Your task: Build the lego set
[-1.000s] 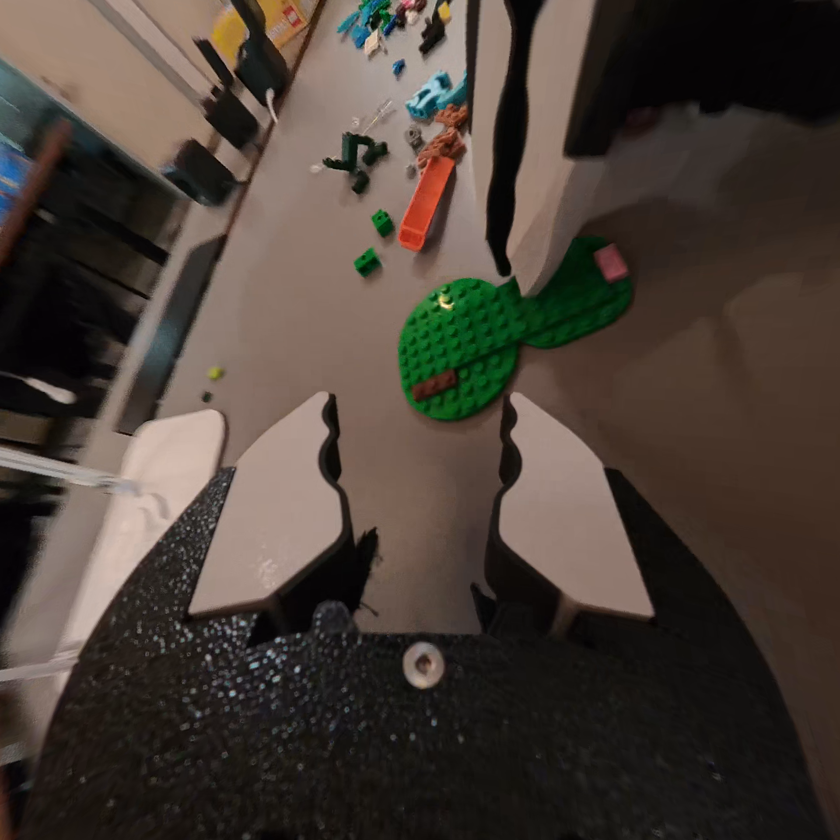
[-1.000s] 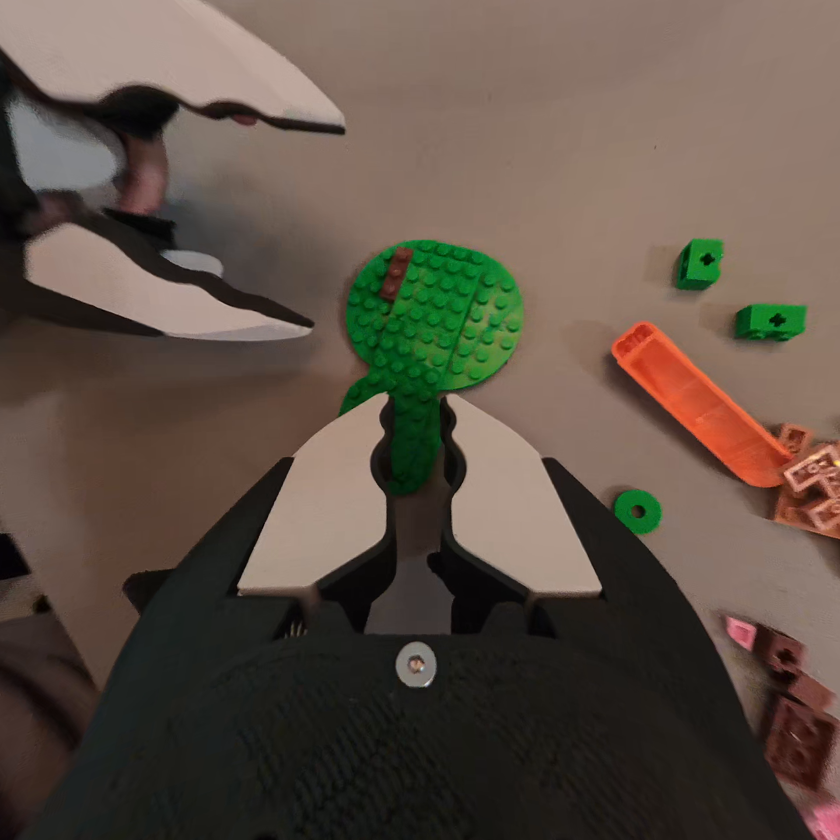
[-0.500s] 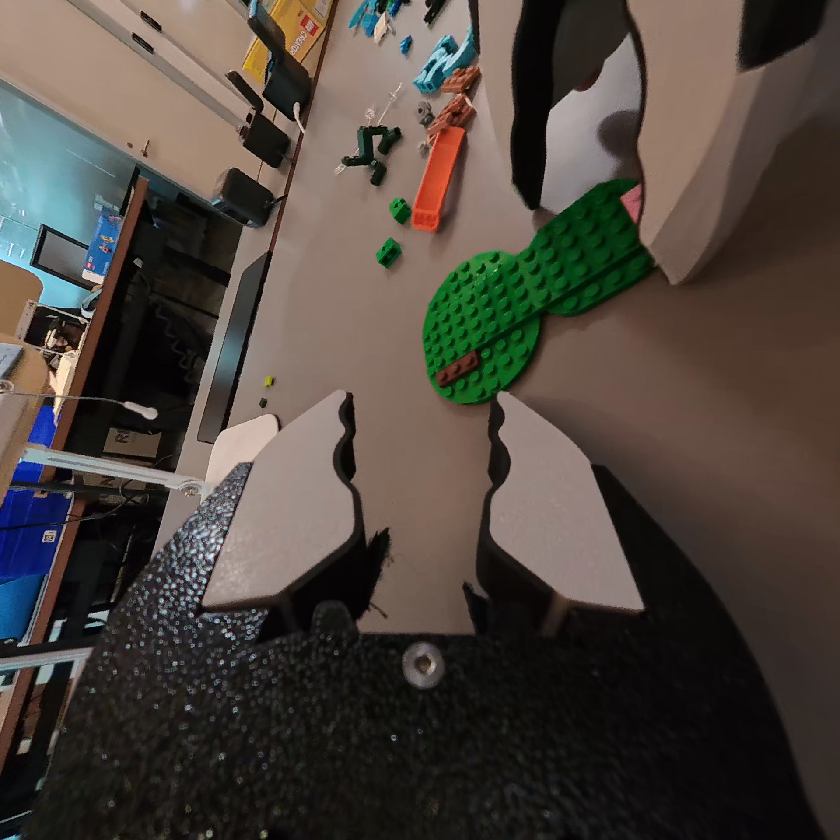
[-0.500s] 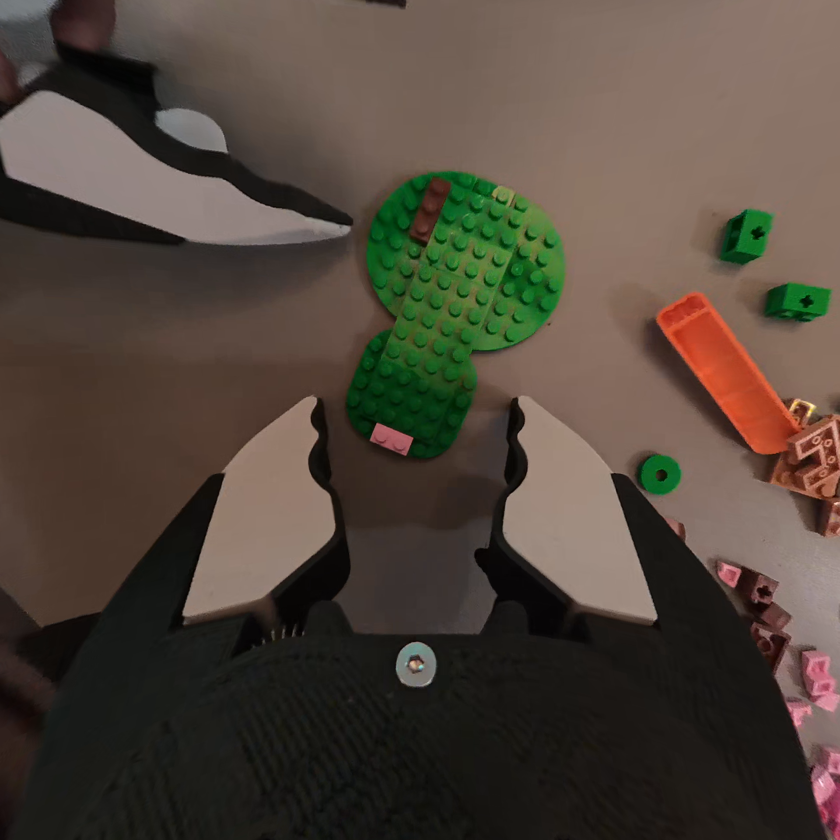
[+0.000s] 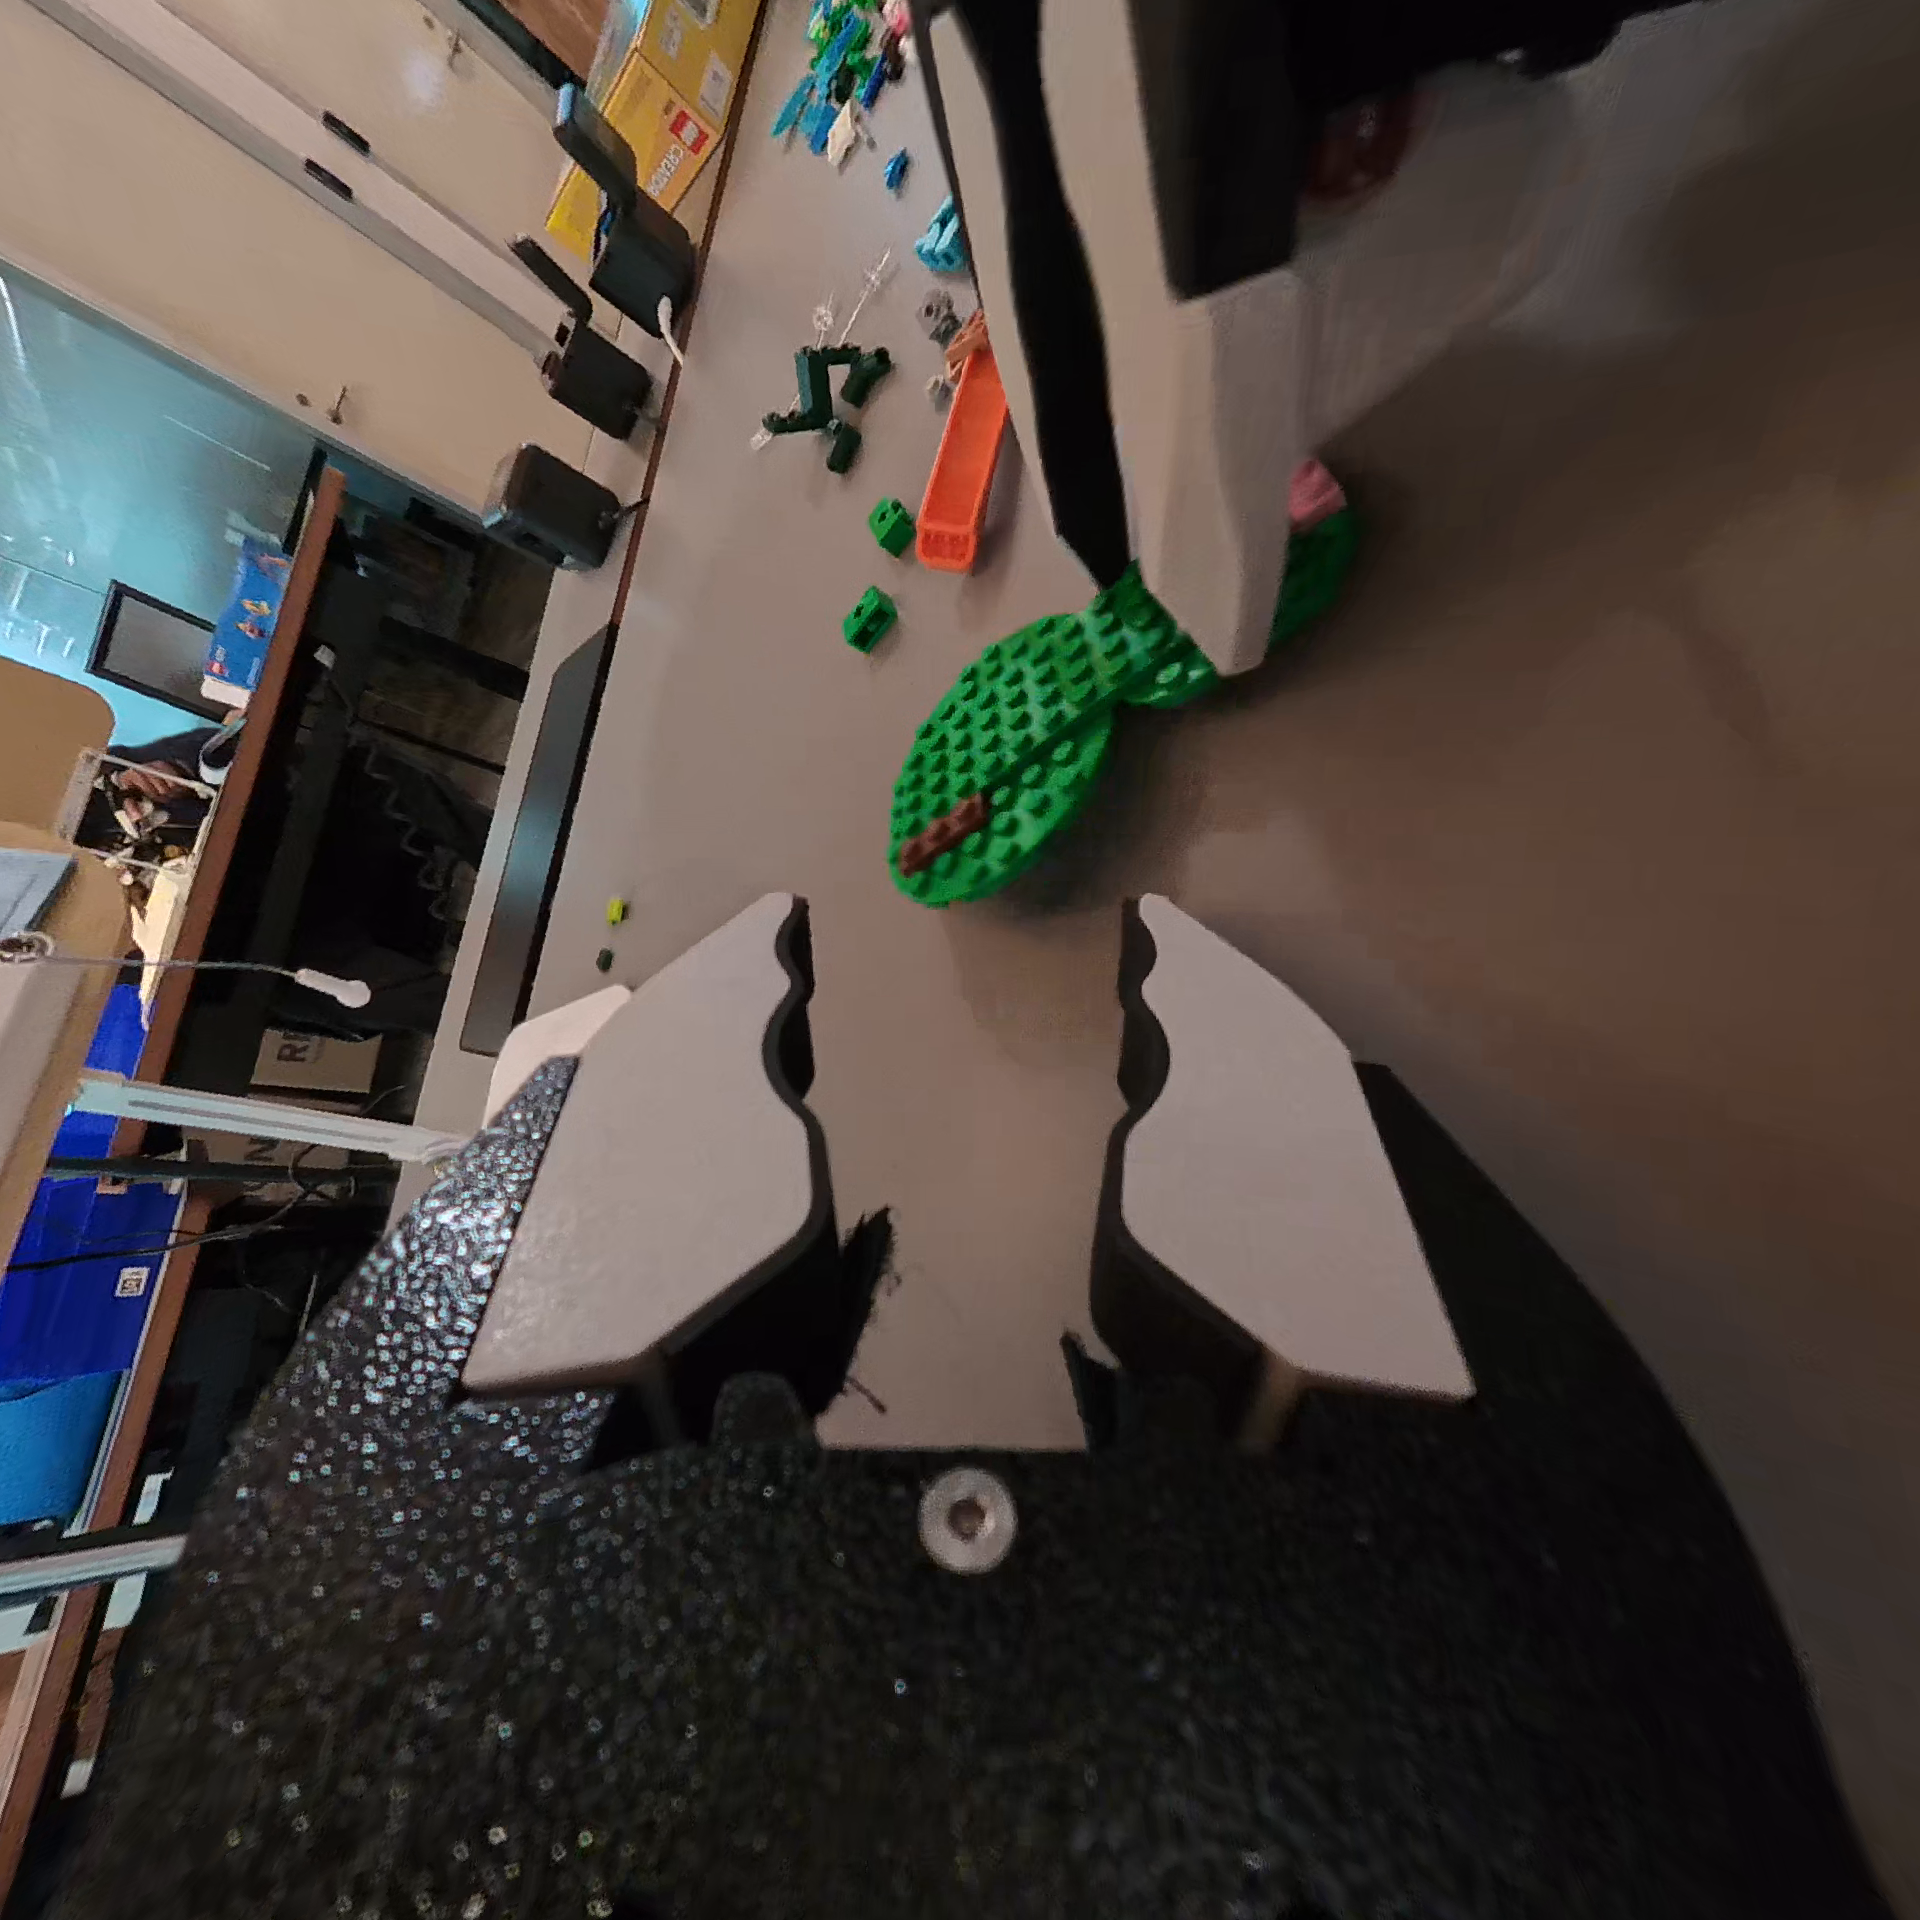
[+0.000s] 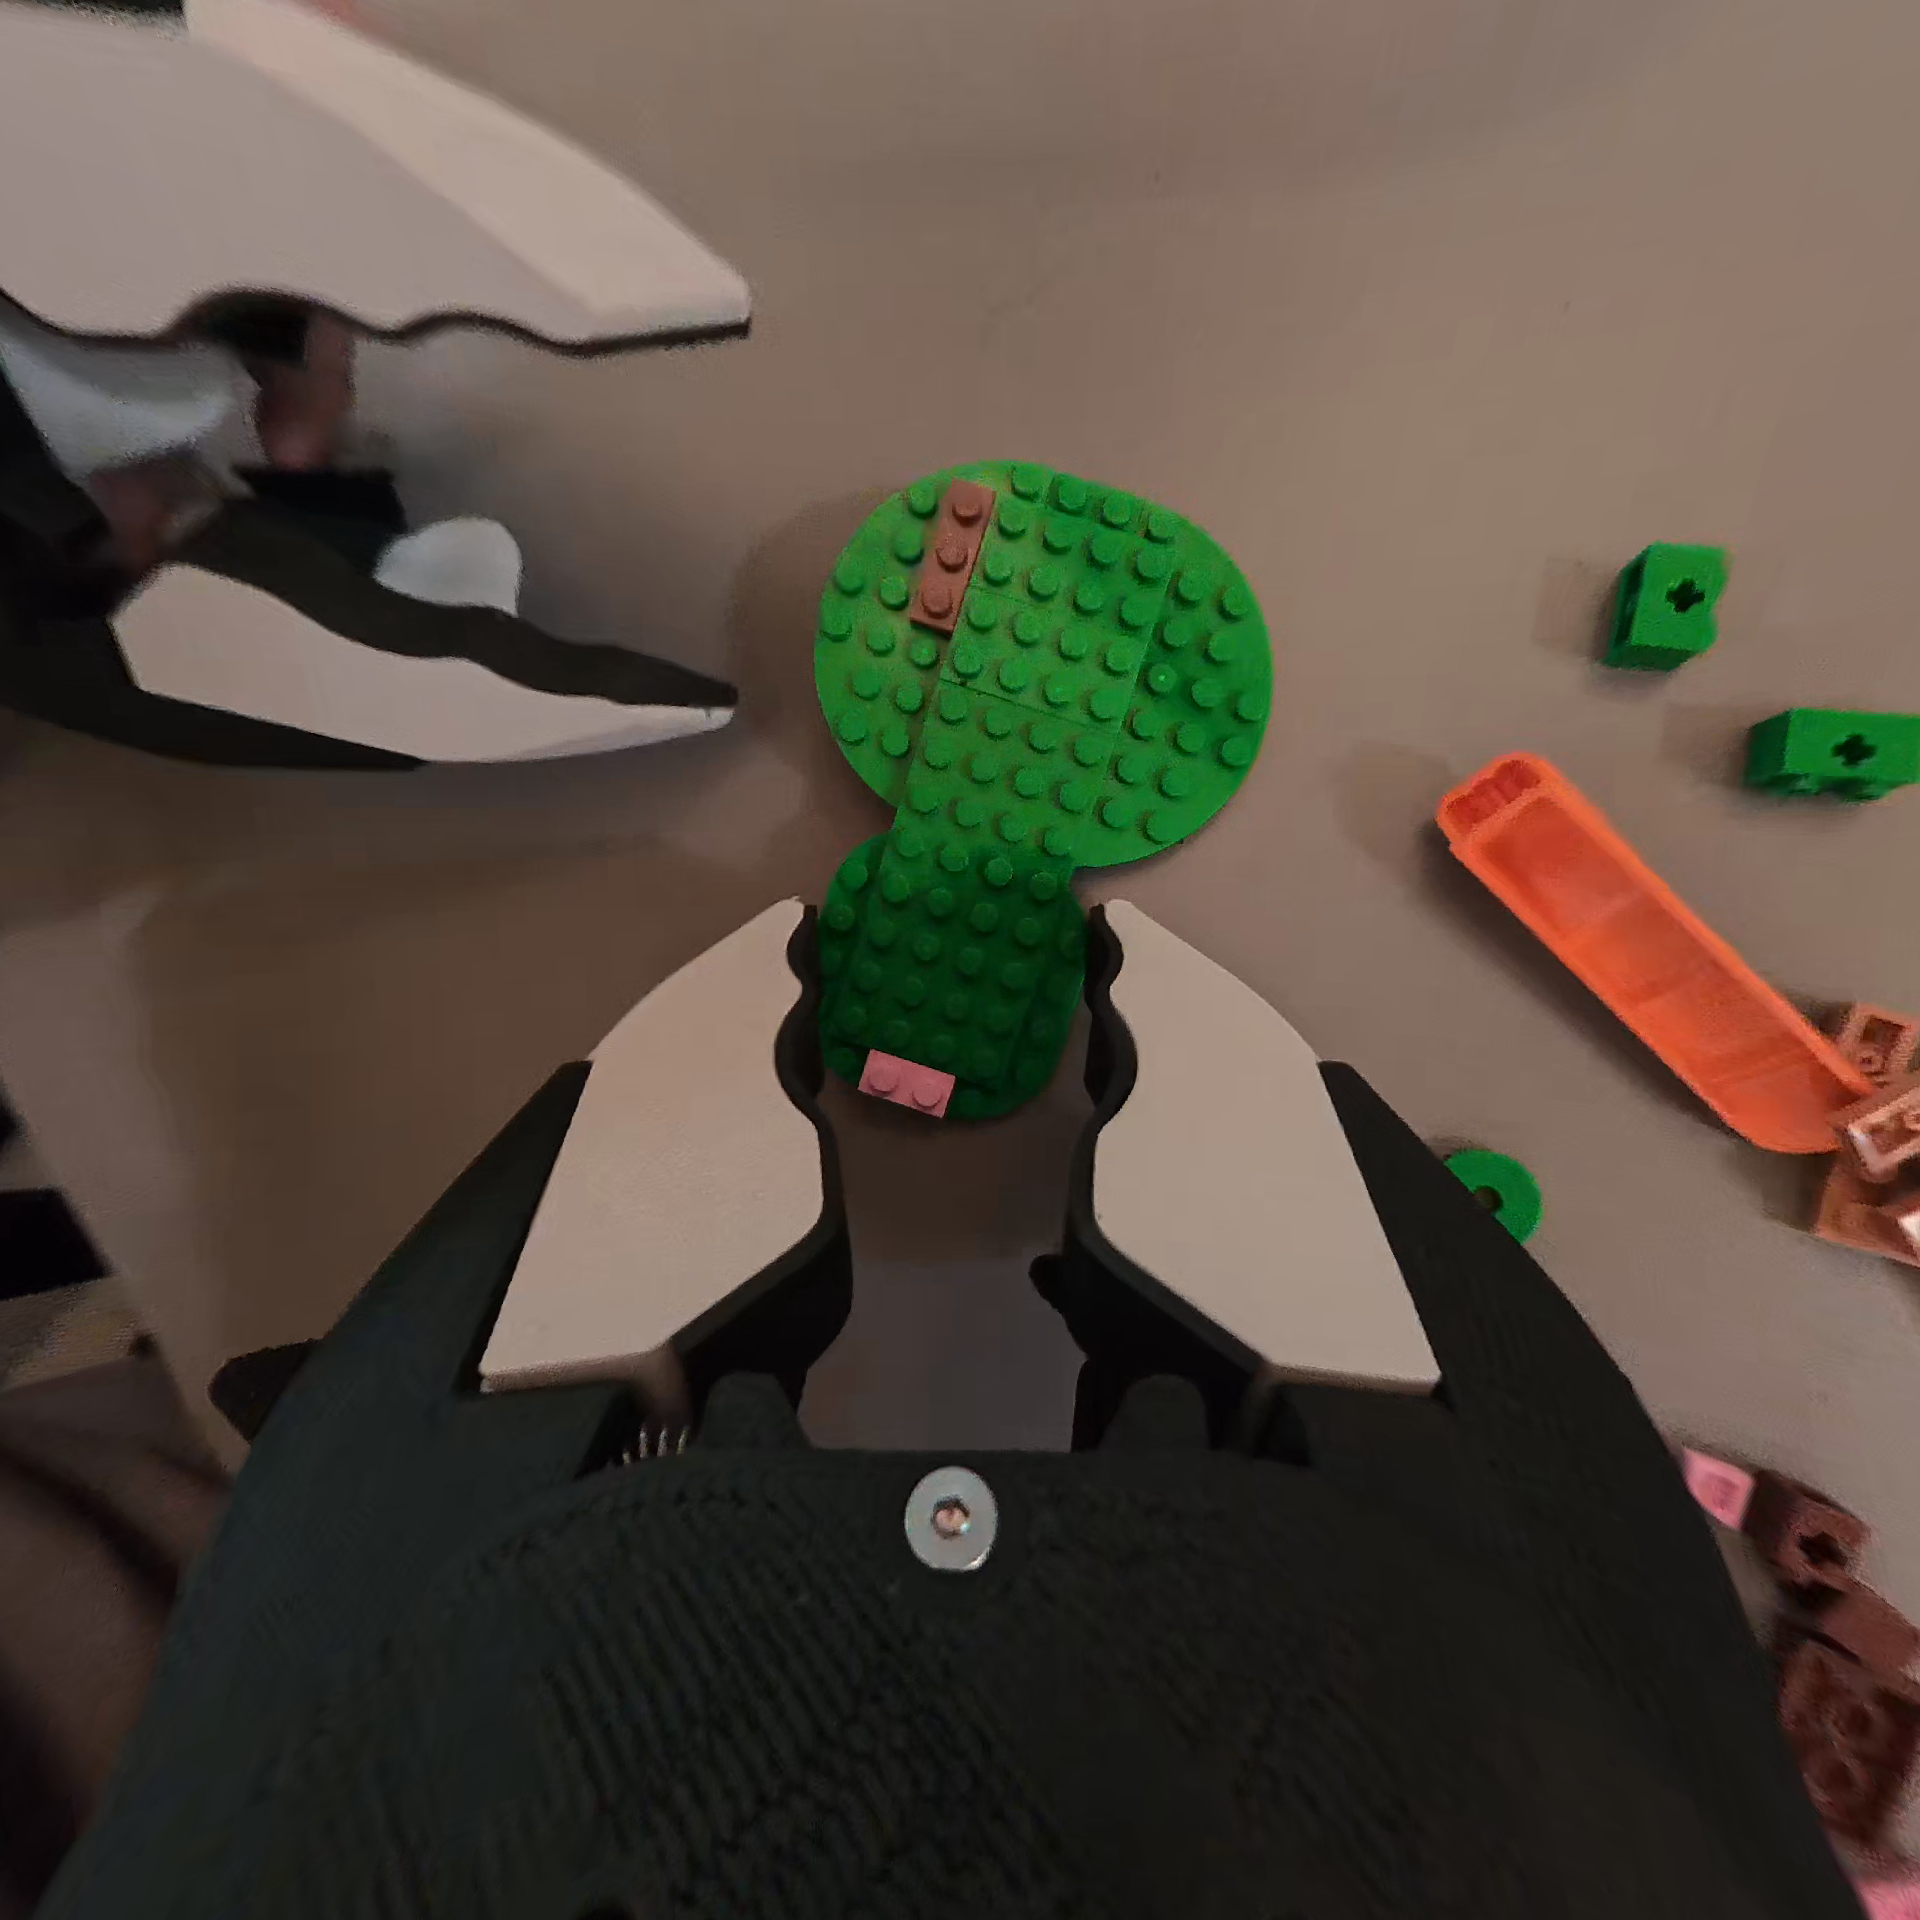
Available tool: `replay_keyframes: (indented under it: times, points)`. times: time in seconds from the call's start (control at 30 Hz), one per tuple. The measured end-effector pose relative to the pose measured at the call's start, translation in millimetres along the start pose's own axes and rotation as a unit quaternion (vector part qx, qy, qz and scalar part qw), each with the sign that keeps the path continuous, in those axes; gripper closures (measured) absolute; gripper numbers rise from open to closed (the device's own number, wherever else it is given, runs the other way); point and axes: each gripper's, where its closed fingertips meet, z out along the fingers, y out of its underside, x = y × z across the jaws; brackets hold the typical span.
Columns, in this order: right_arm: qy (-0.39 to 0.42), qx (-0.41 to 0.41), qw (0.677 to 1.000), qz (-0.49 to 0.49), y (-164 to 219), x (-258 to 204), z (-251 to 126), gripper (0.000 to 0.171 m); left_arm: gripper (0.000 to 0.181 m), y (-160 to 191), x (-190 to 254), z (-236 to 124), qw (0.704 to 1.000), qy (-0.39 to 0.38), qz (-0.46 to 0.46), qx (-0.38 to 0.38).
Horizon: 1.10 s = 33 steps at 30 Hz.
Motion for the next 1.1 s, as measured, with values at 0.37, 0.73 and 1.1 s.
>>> replay_keyframes:
  times: [0.37, 0.73, 1.1]
  points:
    - [-0.126, 0.033, 0.991, 0.025, -2, -9, -14, 0.124, 0.131, -22, -4, 35, 0.976, -0.091, 0.195, -0.017]
    - [-0.103, 0.142, 0.984, -0.028, -15, 21, -78, 0.134, 0.173, -42, -23, 37, 0.933, -0.237, 0.272, 0.01]
    - [0.06, -0.035, 0.975, -0.211, 83, 127, -144, 0.164, 0.173, -51, -31, 61, 0.964, -0.213, 0.157, 0.017]
